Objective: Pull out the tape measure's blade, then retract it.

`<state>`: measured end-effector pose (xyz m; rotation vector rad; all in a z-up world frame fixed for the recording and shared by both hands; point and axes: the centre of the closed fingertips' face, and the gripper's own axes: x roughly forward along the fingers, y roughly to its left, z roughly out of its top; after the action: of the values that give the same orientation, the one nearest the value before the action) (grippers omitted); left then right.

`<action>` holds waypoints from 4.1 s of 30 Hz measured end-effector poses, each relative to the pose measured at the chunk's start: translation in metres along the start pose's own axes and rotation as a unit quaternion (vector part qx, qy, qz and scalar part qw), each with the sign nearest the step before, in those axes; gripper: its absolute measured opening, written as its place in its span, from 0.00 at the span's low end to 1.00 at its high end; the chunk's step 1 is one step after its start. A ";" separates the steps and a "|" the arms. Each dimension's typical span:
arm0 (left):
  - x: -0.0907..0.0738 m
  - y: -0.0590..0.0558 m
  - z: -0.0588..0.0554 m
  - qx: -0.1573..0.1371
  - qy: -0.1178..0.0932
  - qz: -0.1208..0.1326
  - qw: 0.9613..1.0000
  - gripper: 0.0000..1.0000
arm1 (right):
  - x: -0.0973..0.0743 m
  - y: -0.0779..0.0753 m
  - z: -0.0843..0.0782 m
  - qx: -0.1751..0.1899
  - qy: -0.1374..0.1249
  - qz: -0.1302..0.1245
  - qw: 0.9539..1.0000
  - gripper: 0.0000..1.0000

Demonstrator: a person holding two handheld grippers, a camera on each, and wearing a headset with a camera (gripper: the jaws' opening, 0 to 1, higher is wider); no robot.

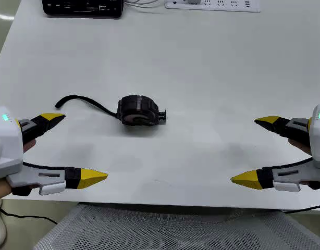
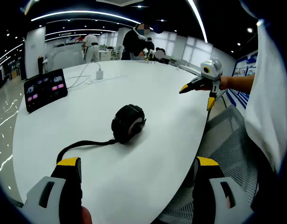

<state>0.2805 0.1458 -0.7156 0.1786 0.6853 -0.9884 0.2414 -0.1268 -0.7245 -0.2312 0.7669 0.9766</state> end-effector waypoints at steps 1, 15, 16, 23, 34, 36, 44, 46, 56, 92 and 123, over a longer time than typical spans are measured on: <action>0.000 0.000 0.000 0.000 0.000 0.000 1.000 0.98 | 0.000 0.000 -0.001 0.001 0.001 0.001 1.000 0.87; 0.000 0.000 0.001 0.001 0.000 0.001 1.000 0.98 | -0.001 -0.001 0.000 -0.001 0.000 -0.003 1.000 0.88; 0.000 0.000 0.001 0.001 0.000 0.001 1.000 0.98 | -0.001 -0.002 0.000 -0.002 0.000 -0.003 1.000 0.88; -0.001 0.001 0.004 0.001 -0.005 0.000 1.000 0.94 | -0.001 -0.002 0.001 -0.003 -0.001 -0.003 1.000 0.87; -0.001 -0.001 0.007 0.003 -0.006 -0.004 1.000 0.88 | 0.000 -0.004 0.007 -0.005 -0.009 -0.005 1.000 0.88; 0.000 0.000 0.008 0.003 -0.006 -0.006 1.000 0.87 | 0.000 -0.005 0.007 -0.005 -0.010 -0.006 1.000 0.89; 0.002 0.004 0.010 0.003 -0.007 -0.006 1.000 0.87 | 0.001 -0.008 0.007 -0.008 -0.009 -0.007 1.000 0.89; 0.003 0.003 0.008 0.007 -0.002 -0.009 1.000 0.87 | 0.001 -0.009 0.008 -0.008 -0.010 -0.008 1.000 0.89; 0.010 0.008 0.013 0.024 0.010 -0.017 1.000 0.86 | 0.008 -0.012 0.013 -0.018 -0.009 -0.001 1.000 0.89; 0.055 0.032 0.018 0.091 0.072 -0.046 0.992 0.81 | 0.045 -0.031 0.035 -0.078 0.018 0.033 0.996 0.86; 0.095 0.032 0.020 0.154 0.130 -0.077 0.977 0.58 | 0.082 -0.030 0.050 -0.096 0.021 0.063 0.993 0.82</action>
<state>0.3504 0.0872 -0.7627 0.5408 0.7888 -1.2313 0.3165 -0.0646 -0.7482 -0.3747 0.7330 1.1693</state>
